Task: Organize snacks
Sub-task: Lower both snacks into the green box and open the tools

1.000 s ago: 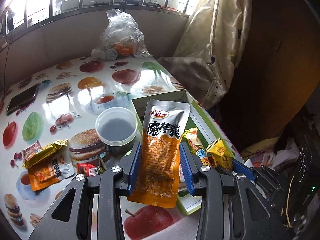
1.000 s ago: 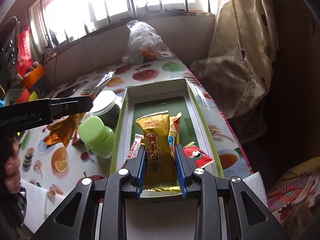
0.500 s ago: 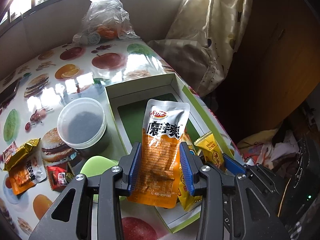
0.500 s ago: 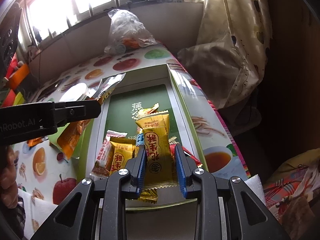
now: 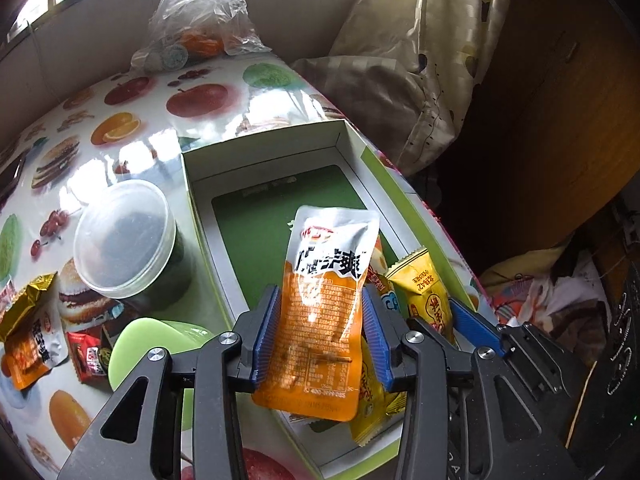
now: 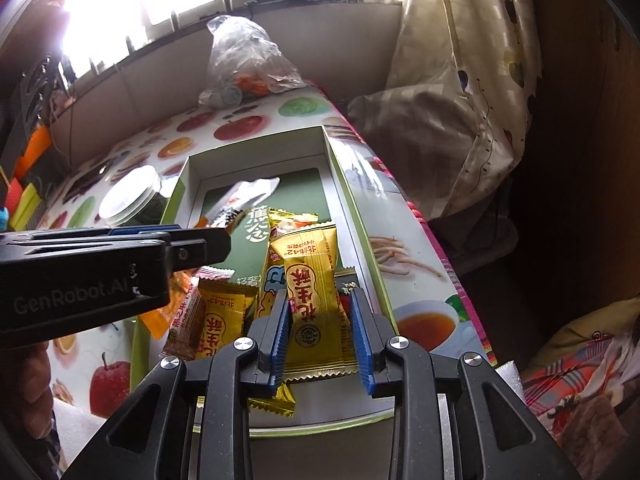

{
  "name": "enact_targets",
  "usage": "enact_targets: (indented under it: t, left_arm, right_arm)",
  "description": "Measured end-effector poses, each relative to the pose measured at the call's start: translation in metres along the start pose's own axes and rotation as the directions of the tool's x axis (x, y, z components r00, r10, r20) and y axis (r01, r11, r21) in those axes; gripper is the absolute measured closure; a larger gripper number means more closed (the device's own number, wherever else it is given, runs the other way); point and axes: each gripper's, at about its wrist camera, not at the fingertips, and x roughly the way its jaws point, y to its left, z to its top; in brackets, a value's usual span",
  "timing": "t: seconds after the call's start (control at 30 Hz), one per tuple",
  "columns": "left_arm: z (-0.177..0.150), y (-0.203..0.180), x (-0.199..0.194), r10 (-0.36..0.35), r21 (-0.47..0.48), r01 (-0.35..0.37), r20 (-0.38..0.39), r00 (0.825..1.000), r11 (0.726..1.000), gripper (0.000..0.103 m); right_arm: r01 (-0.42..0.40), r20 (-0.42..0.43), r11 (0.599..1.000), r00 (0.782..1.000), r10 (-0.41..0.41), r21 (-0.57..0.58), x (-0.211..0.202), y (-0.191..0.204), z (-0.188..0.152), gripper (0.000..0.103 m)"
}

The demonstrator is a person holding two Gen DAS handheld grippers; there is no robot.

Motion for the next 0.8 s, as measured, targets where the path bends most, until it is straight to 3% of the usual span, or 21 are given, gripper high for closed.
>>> enact_targets:
  t: [0.37, 0.8]
  left_arm:
    - [0.001, -0.004, 0.004, 0.021, 0.021, -0.021, 0.0, 1.0, 1.0, 0.06]
    - [-0.004, 0.001, -0.008, -0.004, 0.022, 0.004, 0.015, 1.0, 1.0, 0.054]
  right_arm:
    - [-0.001, -0.002, 1.0, 1.0, 0.001, 0.004, -0.002, 0.0, 0.0, 0.068]
    - [0.028, 0.011, 1.0, 1.0, -0.028, 0.0, -0.013, 0.006, -0.003, 0.056]
